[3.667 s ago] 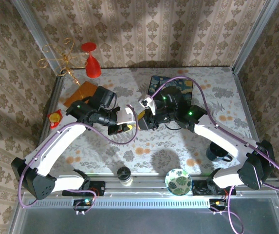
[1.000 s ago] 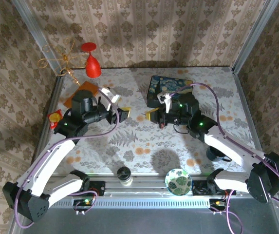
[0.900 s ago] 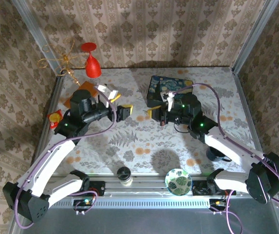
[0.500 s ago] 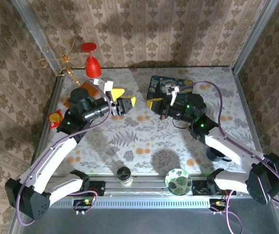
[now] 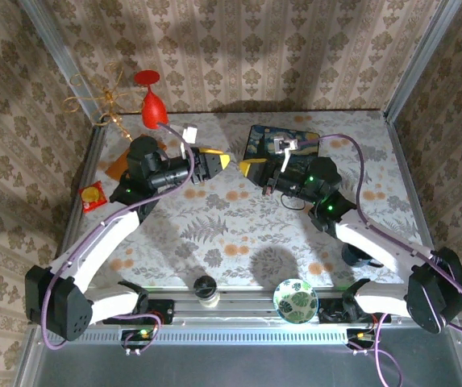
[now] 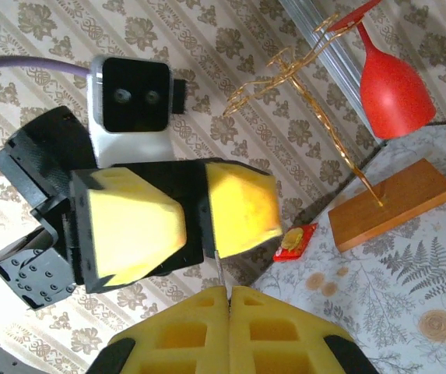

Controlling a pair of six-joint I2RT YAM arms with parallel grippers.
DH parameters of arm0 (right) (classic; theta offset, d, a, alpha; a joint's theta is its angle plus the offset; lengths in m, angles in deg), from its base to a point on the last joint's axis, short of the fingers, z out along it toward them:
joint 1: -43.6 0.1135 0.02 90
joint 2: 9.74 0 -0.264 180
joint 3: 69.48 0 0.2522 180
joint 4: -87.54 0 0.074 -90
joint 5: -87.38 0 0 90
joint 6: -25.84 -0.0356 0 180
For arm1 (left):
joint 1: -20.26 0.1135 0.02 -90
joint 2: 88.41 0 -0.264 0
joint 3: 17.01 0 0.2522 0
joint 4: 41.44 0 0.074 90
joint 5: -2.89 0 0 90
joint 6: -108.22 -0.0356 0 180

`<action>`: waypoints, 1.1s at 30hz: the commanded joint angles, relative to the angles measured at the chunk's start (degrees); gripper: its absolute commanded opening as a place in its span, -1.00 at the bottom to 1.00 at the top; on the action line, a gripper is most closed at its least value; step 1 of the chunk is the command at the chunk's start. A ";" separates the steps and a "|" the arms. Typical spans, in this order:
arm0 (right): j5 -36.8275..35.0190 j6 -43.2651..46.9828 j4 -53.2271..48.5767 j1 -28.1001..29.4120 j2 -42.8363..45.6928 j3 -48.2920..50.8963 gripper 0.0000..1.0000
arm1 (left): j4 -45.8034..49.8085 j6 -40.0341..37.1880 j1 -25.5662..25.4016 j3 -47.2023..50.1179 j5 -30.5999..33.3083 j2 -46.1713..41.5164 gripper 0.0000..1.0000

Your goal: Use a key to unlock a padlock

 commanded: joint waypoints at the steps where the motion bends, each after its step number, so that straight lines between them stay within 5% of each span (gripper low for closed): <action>1: -0.37 -0.45 2.51 0.49 -0.77 -1.25 -1.00 | -6.51 3.16 -0.45 -0.29 -3.78 0.06 -0.05; 33: -3.11 -0.96 5.26 0.67 -0.73 -1.16 -1.00 | -12.67 7.70 -0.79 1.23 -8.91 4.10 -0.41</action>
